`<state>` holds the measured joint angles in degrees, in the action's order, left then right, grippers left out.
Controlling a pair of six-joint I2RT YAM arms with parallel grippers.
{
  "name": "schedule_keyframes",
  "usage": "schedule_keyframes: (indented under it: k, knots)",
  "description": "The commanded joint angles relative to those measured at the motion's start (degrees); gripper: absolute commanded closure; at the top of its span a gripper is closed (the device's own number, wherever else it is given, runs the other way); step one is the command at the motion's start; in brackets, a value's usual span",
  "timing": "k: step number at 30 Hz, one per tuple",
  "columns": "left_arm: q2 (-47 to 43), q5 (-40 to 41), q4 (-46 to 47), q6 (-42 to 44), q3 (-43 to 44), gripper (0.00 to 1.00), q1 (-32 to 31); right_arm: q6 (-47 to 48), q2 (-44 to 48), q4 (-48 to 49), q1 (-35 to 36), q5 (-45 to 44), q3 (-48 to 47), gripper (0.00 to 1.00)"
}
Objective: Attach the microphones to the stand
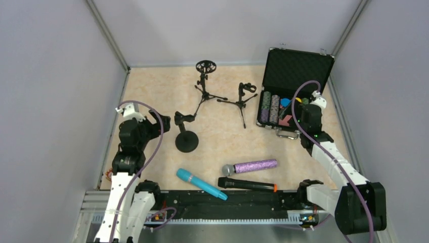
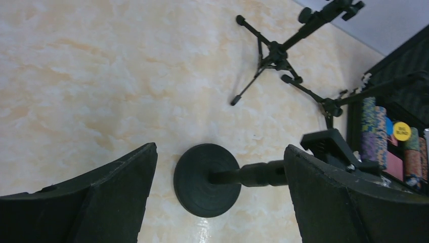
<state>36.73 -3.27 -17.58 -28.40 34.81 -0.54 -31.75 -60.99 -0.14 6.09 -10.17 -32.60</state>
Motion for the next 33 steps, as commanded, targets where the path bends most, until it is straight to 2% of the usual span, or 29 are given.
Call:
schedule_keyframes:
  k: [1, 12, 24, 27, 33]
  knots:
    - [-4.2, -6.0, 3.0, -1.6, -1.4, 0.01, 0.0, -1.6, 4.6, -2.1, -0.6, 6.8, 1.0, 0.01]
    - [-6.6, -10.6, -2.6, -4.9, -2.4, 0.01, 0.0, 0.5, 7.2, -2.8, -0.6, 22.9, 3.5, 0.01]
    - [-10.0, -10.3, -3.4, -9.2, -6.7, 0.01, 0.0, 1.2, 7.1, -5.7, -0.7, 31.2, 3.9, 0.01]
    - [-11.3, -6.5, -6.1, -8.7, -5.9, 0.01, 0.0, 1.5, 7.2, -4.9, -0.6, 33.6, 4.8, 0.01]
    - [-12.6, 7.0, -13.3, -8.1, -3.3, 0.01, 0.0, 2.6, 7.6, -3.5, -0.7, 37.8, 7.2, 0.01]
